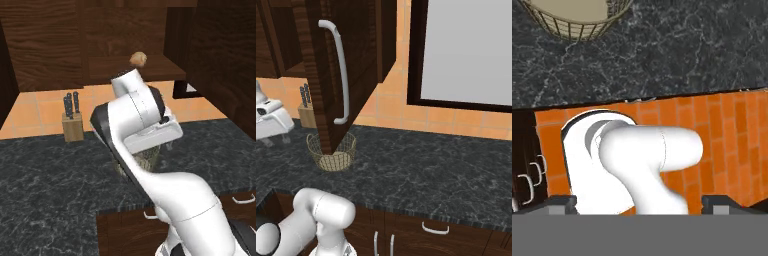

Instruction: Open the cabinet, pick up the bread from the cabinet and place it in the basket. Then move the basket to the dining counter.

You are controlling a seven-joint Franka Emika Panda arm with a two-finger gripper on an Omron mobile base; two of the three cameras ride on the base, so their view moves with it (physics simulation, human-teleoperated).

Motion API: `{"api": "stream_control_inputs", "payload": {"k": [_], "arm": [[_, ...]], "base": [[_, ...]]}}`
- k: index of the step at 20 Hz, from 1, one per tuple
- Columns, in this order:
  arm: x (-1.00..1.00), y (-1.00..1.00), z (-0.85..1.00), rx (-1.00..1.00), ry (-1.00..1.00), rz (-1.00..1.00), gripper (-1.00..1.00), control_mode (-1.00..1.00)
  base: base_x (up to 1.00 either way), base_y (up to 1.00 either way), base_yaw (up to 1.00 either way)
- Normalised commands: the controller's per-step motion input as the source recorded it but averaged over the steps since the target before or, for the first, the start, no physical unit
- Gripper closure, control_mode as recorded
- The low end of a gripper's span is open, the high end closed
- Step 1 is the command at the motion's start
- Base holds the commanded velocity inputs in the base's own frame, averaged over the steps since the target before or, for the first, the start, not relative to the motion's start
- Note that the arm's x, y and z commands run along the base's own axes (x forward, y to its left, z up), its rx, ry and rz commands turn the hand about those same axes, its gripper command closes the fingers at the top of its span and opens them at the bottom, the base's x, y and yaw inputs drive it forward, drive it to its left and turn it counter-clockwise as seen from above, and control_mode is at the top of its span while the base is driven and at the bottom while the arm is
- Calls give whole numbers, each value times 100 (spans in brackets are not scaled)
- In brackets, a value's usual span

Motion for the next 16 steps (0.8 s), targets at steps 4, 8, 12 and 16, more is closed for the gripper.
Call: {"api": "stream_control_inputs", "payload": {"k": [4, 8, 12, 16], "arm": [[1, -40, 2, 27, -17, 11, -100, -100], [11, -25, -1, 28, -43, 21, -100, -100], [53, -28, 0, 23, -45, 10, -100, -100], [85, -10, 34, 13, -7, 0, -100, -100]], "base": [[0, 0, 0], [0, 0, 0], [0, 0, 0], [0, 0, 0]]}}
